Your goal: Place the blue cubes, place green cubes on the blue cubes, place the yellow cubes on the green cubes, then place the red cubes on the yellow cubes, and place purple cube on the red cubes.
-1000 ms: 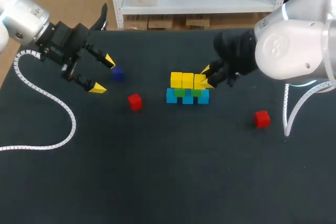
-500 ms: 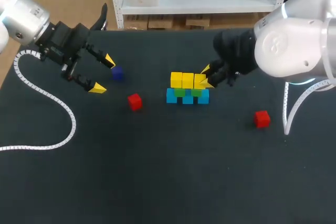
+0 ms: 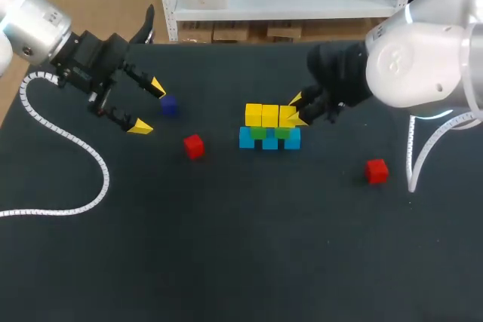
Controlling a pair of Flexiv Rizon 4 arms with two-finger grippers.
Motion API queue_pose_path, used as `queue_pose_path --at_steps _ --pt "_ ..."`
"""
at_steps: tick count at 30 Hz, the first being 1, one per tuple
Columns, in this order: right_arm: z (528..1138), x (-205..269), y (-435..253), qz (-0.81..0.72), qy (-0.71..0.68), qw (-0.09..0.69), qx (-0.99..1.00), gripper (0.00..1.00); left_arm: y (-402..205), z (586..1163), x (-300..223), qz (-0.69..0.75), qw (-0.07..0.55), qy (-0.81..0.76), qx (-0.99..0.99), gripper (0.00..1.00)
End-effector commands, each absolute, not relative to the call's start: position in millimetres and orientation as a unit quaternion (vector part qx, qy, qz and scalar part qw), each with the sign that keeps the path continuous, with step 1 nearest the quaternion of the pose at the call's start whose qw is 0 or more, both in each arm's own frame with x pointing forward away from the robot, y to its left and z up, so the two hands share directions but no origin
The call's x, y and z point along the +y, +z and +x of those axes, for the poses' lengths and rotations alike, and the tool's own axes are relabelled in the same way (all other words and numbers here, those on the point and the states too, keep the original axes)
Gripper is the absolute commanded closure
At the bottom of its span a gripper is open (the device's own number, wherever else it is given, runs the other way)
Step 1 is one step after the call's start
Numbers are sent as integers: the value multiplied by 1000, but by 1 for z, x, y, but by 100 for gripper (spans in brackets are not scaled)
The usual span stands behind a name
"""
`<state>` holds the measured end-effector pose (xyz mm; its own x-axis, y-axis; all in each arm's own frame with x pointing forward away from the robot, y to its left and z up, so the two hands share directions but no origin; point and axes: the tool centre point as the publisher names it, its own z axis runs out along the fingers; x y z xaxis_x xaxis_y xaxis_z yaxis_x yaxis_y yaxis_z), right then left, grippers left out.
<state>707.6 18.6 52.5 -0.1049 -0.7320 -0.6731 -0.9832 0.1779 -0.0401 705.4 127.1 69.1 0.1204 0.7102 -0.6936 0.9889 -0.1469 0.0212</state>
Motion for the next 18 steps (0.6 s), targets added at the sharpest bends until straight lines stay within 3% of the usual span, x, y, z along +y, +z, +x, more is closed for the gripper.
queue_pose_path --at_steps 1,11,16,18 --pt "710 19 51 -604 221 290 709 76 68 706 128 706 253 -277 601 0" --pt "710 20 51 -605 221 289 708 68 68 706 128 706 253 -277 601 0" --pt "710 21 51 -605 222 288 708 51 68 706 128 706 253 -277 601 0" --pt "710 21 51 -605 222 287 709 30 68 706 128 706 253 -277 601 0"
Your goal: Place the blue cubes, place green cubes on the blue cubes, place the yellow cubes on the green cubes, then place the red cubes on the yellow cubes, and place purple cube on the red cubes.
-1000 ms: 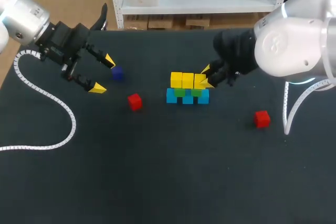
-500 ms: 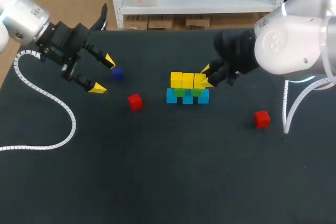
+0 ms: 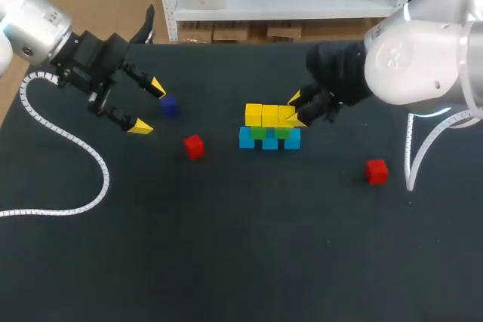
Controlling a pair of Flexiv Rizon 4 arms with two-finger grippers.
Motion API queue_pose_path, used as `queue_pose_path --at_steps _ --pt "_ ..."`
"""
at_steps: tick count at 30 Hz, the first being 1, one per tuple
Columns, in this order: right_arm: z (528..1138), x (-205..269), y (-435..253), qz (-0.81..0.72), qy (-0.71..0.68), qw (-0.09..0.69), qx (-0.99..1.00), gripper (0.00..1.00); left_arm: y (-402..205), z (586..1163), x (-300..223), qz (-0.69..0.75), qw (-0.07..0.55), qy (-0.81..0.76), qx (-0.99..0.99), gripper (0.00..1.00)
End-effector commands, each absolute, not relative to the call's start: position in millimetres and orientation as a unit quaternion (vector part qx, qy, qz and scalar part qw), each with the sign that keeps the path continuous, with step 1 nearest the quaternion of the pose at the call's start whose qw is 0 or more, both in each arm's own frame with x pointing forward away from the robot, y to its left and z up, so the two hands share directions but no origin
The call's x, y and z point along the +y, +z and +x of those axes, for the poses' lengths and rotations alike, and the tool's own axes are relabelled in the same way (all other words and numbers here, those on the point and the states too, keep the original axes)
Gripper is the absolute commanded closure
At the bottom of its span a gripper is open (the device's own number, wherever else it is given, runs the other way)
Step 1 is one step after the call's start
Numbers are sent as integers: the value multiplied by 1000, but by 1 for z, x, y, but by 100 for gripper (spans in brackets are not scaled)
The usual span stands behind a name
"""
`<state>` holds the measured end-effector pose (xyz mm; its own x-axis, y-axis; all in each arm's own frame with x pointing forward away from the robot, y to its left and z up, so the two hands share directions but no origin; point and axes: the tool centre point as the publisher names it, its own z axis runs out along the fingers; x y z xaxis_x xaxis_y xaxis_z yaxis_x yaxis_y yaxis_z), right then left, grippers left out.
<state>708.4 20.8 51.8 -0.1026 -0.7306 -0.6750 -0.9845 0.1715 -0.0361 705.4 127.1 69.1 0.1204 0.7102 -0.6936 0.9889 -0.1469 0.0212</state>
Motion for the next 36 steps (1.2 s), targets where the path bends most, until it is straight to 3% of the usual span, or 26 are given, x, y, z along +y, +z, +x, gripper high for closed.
queue_pose_path --at_steps 1,3,11,28,36 --pt "710 21 51 -605 221 287 709 21 68 706 128 706 253 -277 601 0" --pt "709 21 51 -605 221 286 710 0 68 706 128 706 253 -277 601 0" --pt "709 2 64 -604 223 281 712 0 68 706 128 706 253 -277 601 0" --pt "665 -130 76 -674 248 269 641 0 68 706 128 706 253 -277 601 0" --pt "641 -155 55 -685 246 274 629 0 68 706 128 706 253 -277 601 0"
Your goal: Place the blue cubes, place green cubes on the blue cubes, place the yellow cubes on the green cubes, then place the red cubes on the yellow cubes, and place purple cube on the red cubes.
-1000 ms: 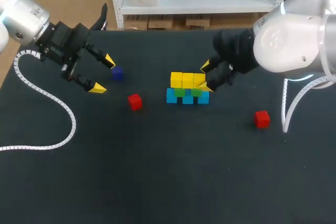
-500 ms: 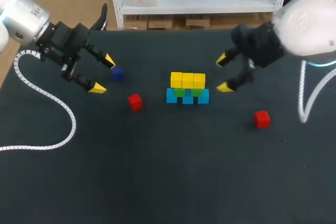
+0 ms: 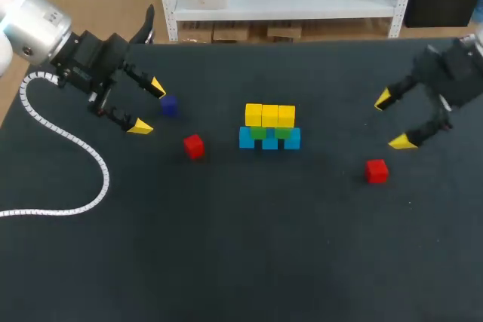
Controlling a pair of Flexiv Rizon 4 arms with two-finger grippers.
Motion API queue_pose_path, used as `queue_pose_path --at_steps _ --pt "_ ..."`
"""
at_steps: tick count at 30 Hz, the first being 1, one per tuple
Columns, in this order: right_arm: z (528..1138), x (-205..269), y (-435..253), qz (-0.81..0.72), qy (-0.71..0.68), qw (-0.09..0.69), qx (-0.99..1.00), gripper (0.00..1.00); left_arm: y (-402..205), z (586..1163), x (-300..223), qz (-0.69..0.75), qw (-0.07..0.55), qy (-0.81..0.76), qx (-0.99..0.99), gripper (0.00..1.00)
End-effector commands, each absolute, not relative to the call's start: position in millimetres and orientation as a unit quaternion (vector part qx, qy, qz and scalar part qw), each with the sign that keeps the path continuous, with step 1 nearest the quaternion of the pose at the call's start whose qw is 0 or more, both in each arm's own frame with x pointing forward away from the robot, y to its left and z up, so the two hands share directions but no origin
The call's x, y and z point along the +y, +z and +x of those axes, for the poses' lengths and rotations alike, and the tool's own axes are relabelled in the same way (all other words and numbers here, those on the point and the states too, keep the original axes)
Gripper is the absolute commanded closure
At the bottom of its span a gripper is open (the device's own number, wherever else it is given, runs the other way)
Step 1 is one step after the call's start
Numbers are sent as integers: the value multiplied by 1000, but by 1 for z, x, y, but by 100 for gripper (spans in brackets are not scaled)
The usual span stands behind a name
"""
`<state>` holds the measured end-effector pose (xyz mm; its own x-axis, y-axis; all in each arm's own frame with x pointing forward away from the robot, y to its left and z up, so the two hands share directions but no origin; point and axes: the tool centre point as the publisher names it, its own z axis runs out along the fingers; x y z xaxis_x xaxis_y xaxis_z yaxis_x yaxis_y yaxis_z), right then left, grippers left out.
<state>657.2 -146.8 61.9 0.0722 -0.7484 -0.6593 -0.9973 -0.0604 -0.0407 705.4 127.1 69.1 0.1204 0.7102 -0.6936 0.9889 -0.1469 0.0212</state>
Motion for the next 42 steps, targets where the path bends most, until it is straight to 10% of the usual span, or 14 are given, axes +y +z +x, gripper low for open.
queue_pose_path --at_steps 1,35,42 --pt "639 -155 51 -688 248 274 625 0 68 706 128 706 253 -277 601 0" --pt "620 -137 -2 -692 279 270 609 0 68 706 128 706 253 -277 601 0" --pt "619 -134 -4 -692 279 269 609 52 68 706 128 706 253 -277 601 0"
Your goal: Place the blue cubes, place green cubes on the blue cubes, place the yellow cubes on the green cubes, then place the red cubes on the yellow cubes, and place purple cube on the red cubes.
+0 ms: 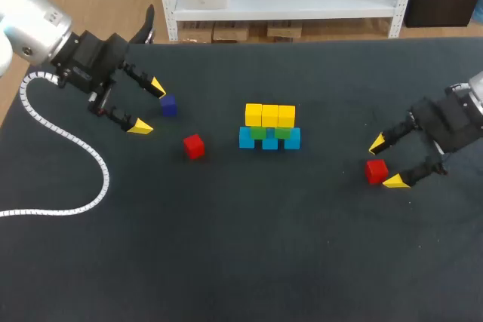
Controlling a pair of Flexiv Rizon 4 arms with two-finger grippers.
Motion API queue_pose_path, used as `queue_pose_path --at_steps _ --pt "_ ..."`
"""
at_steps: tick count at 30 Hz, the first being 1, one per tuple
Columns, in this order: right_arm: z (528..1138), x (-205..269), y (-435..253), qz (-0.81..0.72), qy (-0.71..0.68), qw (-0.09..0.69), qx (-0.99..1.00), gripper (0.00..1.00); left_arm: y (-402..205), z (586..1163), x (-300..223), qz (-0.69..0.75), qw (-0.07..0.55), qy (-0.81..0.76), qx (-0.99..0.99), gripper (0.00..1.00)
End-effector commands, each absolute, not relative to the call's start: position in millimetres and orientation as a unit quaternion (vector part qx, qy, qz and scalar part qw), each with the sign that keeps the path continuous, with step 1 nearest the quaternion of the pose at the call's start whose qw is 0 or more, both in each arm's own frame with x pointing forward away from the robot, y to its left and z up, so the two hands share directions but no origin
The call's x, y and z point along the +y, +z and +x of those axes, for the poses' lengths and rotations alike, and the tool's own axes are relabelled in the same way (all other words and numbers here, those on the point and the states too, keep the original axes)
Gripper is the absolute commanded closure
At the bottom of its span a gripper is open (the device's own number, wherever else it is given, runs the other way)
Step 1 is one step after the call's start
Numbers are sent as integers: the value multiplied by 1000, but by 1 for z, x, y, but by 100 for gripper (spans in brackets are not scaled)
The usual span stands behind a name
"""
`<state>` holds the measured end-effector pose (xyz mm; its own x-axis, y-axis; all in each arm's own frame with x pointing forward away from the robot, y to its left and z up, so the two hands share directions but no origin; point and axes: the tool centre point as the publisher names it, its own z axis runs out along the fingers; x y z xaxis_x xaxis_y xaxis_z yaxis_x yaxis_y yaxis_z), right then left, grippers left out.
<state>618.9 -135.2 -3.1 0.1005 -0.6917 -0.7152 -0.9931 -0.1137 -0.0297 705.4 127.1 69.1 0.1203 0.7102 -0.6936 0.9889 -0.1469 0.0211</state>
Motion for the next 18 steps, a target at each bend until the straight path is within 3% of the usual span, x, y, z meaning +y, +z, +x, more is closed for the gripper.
queue_pose_path --at_steps 1,8,9,11,12,18 --pt "618 -134 -5 -692 279 268 609 55 68 706 128 706 253 -277 601 0" --pt "615 -136 -8 -694 277 263 610 67 68 706 128 706 253 -277 601 0" --pt "614 -136 -8 -694 277 262 610 72 68 706 128 706 253 -277 601 0" --pt "613 -136 -7 -694 276 262 611 97 68 706 128 706 253 -277 601 0" --pt "613 -136 -6 -694 276 262 611 100 68 706 128 706 253 -277 601 0" --pt "617 -136 7 -692 264 260 619 100 68 706 128 706 253 -277 601 0"
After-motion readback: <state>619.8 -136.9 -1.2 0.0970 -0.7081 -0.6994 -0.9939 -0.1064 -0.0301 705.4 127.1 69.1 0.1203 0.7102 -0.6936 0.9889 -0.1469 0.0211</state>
